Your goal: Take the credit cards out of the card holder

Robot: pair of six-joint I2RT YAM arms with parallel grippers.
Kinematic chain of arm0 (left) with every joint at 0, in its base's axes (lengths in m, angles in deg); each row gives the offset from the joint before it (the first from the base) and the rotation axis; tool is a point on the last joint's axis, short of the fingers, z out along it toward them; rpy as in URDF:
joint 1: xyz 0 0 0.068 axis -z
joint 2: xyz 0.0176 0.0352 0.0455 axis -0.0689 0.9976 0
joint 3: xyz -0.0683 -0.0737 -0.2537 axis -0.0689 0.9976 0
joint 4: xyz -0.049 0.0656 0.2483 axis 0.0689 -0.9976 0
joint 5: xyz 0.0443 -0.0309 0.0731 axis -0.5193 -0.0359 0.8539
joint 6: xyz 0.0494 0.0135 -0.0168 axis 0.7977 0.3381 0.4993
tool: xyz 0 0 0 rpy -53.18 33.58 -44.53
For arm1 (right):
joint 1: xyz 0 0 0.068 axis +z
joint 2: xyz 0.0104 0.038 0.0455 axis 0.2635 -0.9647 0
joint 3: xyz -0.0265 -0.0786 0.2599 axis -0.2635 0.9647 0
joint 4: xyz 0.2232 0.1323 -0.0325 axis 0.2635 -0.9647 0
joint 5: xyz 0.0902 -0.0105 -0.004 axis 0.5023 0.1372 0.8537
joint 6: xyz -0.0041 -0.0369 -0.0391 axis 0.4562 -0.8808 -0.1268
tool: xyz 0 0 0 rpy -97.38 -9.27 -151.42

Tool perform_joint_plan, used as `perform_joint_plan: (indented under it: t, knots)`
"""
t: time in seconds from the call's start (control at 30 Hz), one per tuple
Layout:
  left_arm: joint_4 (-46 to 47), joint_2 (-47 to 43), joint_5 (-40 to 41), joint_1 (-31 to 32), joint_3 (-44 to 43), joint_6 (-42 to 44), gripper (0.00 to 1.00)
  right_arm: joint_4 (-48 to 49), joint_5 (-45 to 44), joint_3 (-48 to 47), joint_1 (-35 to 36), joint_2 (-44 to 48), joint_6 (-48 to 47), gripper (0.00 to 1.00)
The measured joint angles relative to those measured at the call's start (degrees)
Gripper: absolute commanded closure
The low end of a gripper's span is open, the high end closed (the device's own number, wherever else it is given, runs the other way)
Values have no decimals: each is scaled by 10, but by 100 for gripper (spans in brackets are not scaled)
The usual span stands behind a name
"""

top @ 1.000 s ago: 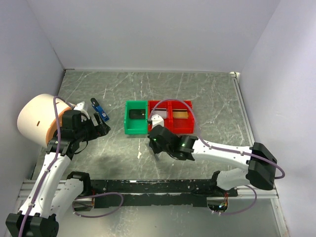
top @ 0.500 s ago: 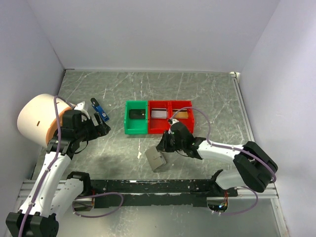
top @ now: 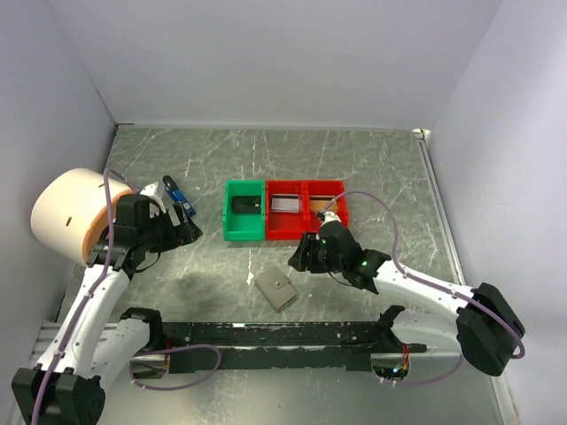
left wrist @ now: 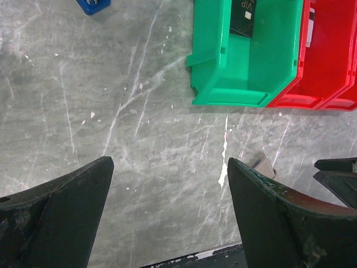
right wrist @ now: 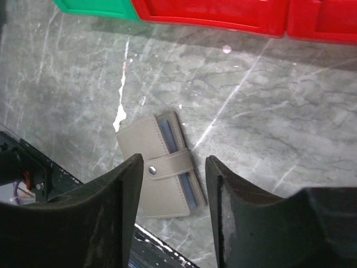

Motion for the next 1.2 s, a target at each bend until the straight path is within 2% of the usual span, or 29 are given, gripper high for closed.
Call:
perform_joint_plan:
  t: [0.23, 0.4, 0.5, 0.57, 0.67, 0.8, 0.97, 1.2]
  knots:
    - [0, 3, -10, 0, 0, 2, 5, -37, -80, -17, 0, -19, 51, 40]
    - [4, -45, -8, 0, 0, 2, 5, -83, -116, -171, -4, -143, 97, 40]
    - [12, -68, -2, 0, 1, 0, 5, -128, -113, -303, -4, -235, 97, 40]
    - [18, -67, 1, 0, 1, 0, 5, -135, -109, -358, -1, -275, 80, 39]
    - [19, -31, 1, 0, 1, 0, 5, -136, -102, -353, 1, -275, 50, 38]
    - [13, 18, -1, -1, 0, 4, 5, -132, -101, -296, 0, -233, -10, 37]
    - [16, -1, -17, -17, 0, 12, 5, -156, -96, -257, -5, -186, -58, 38]
    - [23, -6, -53, -20, 0, 24, 5, -164, -16, -230, -6, -217, -100, 36]
